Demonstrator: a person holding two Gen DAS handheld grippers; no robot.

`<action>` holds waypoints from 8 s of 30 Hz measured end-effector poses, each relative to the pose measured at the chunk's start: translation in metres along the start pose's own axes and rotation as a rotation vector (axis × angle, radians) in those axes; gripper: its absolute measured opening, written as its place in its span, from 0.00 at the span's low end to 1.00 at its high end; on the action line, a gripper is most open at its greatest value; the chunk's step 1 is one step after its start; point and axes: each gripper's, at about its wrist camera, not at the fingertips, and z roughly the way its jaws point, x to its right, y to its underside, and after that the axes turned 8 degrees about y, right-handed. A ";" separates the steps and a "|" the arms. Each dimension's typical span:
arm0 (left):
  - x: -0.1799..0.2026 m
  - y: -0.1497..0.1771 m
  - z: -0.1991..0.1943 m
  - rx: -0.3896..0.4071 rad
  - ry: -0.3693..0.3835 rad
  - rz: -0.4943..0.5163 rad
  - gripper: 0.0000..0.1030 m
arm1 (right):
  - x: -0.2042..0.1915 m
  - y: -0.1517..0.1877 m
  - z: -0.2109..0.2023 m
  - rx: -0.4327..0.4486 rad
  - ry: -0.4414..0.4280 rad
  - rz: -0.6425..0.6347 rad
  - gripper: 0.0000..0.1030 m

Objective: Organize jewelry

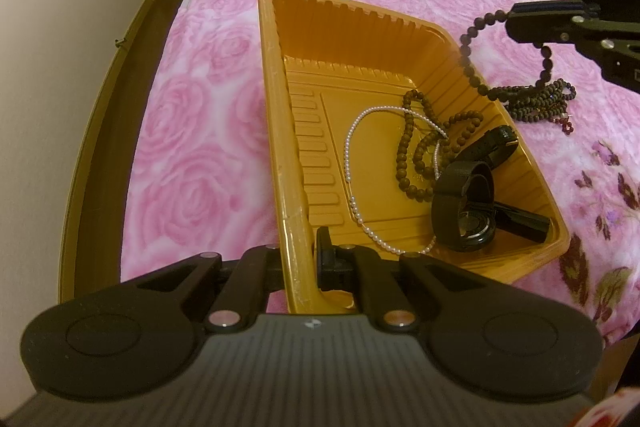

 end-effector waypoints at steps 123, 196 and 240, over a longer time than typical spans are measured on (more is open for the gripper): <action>0.001 0.002 -0.003 0.008 0.006 -0.004 0.05 | 0.067 0.053 -0.087 -0.072 0.132 0.215 0.05; -0.002 0.005 0.000 0.009 0.010 -0.012 0.05 | 0.085 0.189 -0.067 -0.265 0.352 0.437 0.33; -0.002 0.007 -0.001 0.011 0.014 -0.015 0.05 | -0.029 0.068 -0.030 -0.021 0.049 0.054 0.08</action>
